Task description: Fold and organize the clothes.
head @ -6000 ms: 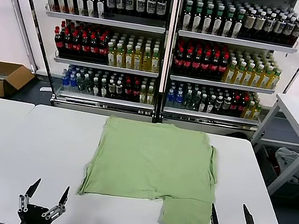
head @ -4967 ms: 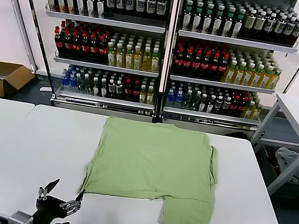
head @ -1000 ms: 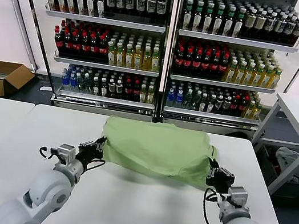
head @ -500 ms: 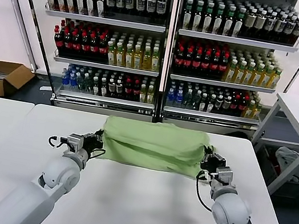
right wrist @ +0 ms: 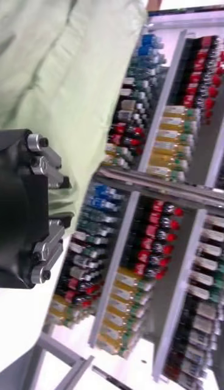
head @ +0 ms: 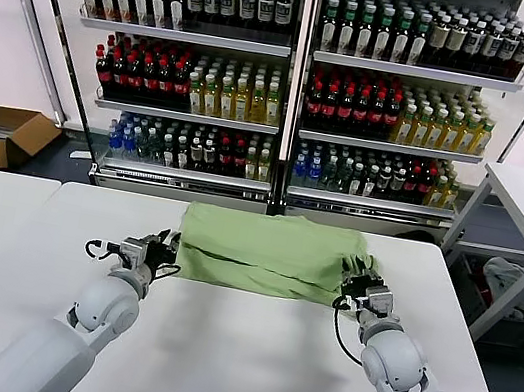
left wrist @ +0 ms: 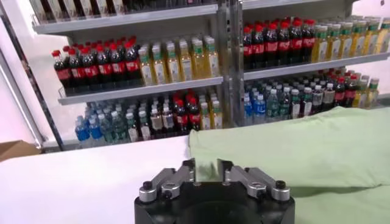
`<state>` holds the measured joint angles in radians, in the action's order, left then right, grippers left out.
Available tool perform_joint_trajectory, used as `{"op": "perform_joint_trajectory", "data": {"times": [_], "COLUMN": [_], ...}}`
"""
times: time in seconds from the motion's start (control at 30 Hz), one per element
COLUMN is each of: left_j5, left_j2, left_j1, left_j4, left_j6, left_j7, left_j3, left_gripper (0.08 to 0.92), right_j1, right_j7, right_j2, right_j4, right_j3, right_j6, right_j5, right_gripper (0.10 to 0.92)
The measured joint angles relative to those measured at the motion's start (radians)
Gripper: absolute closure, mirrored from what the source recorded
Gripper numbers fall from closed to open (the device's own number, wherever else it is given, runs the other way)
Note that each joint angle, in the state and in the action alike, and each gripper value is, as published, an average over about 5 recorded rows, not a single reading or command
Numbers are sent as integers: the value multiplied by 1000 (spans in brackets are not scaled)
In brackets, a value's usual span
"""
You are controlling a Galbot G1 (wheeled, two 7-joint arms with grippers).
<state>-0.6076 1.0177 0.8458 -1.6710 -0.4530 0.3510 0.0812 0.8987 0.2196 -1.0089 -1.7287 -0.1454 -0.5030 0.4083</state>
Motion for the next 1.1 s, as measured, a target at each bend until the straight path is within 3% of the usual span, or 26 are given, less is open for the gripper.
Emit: {"op": "perform_joint_trajectory", "data": {"times": [0.33, 0.53, 1.1], "left_j5": [-7, -39, -87], "left_j2": [-39, -63, -49], "left_j1": [43, 112, 200], "left_j4": [-84, -158, -142], "left_j6": [-29, -43, -58], "left_j7": [-6, -37, -130], "left_j3": [30, 64, 108], "left_gripper": [323, 190, 177], "right_j1": [68, 152, 269], "right_j7": [10, 25, 37], "right_j2": [34, 43, 24], "right_j4": [-95, -175, -191], "right_j3": [-51, -90, -152], "right_j6": [-38, -30, 6], "right_j5": [44, 78, 169], "right_gripper": [245, 203, 203]}}
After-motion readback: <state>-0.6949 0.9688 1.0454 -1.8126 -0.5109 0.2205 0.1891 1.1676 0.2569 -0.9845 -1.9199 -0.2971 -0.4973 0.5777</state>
